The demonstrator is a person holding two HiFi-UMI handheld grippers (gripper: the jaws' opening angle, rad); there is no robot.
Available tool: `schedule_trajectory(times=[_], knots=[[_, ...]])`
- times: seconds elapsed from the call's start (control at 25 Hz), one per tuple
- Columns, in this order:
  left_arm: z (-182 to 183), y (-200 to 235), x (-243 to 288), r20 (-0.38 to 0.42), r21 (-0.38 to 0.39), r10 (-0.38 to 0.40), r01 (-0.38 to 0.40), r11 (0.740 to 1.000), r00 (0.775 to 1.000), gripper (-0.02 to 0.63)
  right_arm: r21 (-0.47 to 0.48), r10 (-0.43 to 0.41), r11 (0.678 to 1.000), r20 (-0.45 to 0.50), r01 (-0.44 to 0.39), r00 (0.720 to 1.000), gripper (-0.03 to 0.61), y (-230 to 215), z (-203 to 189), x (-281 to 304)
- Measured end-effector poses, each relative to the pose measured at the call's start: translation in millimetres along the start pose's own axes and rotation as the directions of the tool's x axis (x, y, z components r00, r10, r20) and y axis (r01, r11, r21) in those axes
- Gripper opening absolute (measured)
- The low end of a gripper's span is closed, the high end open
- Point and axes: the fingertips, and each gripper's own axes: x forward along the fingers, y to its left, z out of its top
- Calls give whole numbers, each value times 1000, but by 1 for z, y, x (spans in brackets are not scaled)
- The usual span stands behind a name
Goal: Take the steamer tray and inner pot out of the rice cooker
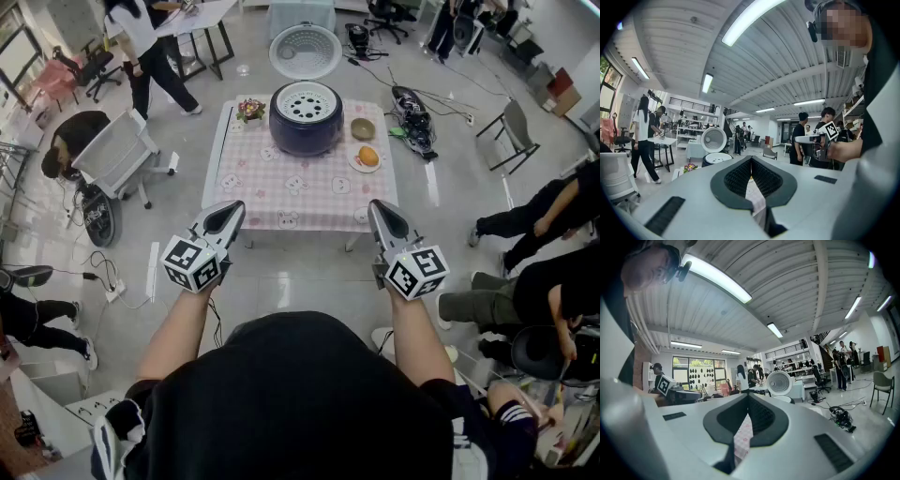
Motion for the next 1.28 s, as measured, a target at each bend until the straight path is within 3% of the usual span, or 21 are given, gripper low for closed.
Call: schedule_trajectory(times=[0.6, 0.76, 0.8, 0.96, 1.08, 1.28], knots=[[-4, -6, -5, -11, -18, 9, -10, 1000, 1000, 26, 13, -16, 1000, 20, 16, 1000, 8, -2, -1, -5], [-2, -11, -3, -8, -16, 11, -11, 1000, 1000, 33, 19, 22, 1000, 21, -22, 1000, 66, 2, -1, -4], [-1, -12, -2, -8, -15, 9, -9, 1000, 1000, 53, 12, 28, 1000, 18, -28, 999, 88, 3, -2, -4], [-5, -19, 4, -36, -2, 2, -2, 1000, 999, 246, -30, 38, 999, 13, -38, 999, 226, 1, -3, -6], [-7, -21, 4, -35, -3, 12, -13, 1000, 999, 283, -43, 41, 998, 18, -40, 999, 265, -3, -1, -9], [-8, -27, 2, -22, -15, 37, -38, 999, 999, 291, -40, 51, 998, 12, -50, 999, 278, -9, -3, -16]])
